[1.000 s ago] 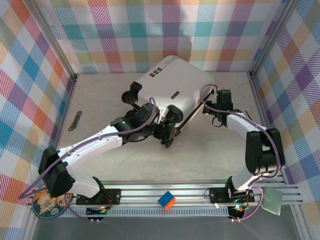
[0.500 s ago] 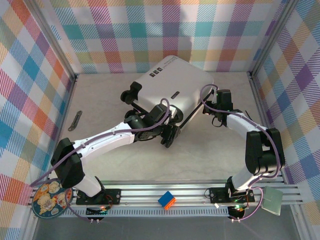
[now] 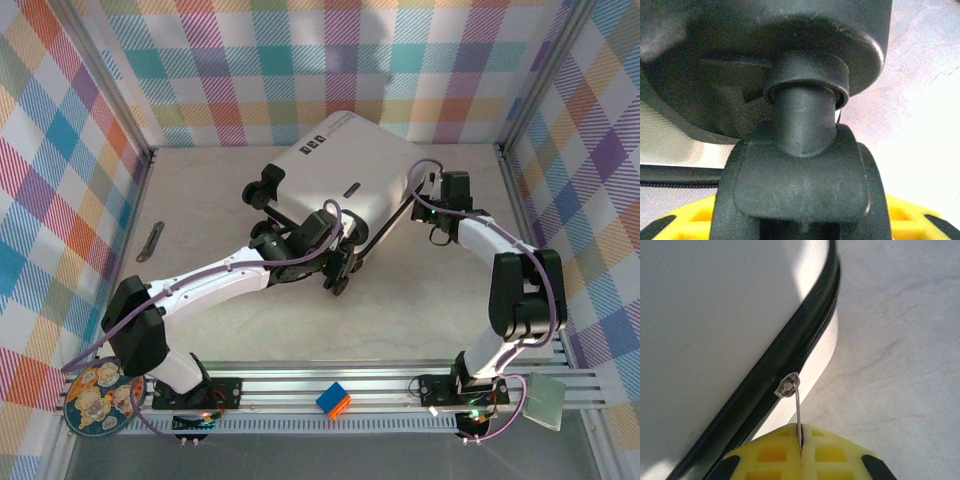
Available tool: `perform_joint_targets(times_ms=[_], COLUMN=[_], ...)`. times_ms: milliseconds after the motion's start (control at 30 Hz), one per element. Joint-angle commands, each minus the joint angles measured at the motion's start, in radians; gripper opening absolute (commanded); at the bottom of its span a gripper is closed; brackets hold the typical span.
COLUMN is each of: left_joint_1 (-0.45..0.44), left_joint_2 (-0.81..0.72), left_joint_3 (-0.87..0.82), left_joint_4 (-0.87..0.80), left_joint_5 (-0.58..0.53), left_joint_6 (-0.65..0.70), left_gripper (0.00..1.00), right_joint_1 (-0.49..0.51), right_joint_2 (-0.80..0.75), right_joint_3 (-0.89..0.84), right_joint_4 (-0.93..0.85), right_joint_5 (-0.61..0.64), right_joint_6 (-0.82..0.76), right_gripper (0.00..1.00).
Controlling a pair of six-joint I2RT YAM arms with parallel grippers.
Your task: Pack the luggage
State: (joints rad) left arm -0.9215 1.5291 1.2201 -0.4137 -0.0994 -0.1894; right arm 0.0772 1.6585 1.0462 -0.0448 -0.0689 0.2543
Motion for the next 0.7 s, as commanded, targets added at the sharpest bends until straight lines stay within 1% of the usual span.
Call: perform_joint_targets(times_ms=[0,200,333,467,600,633,667], left_joint_1=[-0.016,-0.016,-0.016,-0.016,-0.016,-0.016,-0.014], left_joint_2=[-0.057,-0.123,-0.168,-0.2,-0.255,-0.273,-0.286], left_joint_3=[-0.048,-0.112,-0.155,-0.179,-0.205,-0.215,-0.219], left_joint_4=[-0.007,-0.002,0.003,-0.02,-0.085,-0.101,-0.116], left_joint_5=[-0.004,0.002,0.007,-0.011,-0.084,-0.104,-0.124], left_joint_6=[0.008,0.015,0.012,0.025,0.039,0.038,0.033], left_gripper=[0.38,0.36,0.35,0.31,0.3,0.34,0.48], right_joint_1=[-0.065,-0.113,-0.14,-0.141,-0.143,-0.144,-0.145], right_joint_2=[0.041,0.132,0.167,0.14,0.099,0.091,0.085], right_joint_3=[0.096,0.226,0.295,0.285,0.248,0.243,0.24], right_joint_4=[0.008,-0.032,-0.062,-0.064,-0.06,-0.064,-0.069], right_joint_5=[0.038,0.045,0.029,0.023,0.031,0.028,0.026], right_joint_6=[0.009,0.005,0.008,0.007,0.009,0.009,0.014], right_gripper=[0.0,0.0,0.0,0.0,0.0,0.03,0.1])
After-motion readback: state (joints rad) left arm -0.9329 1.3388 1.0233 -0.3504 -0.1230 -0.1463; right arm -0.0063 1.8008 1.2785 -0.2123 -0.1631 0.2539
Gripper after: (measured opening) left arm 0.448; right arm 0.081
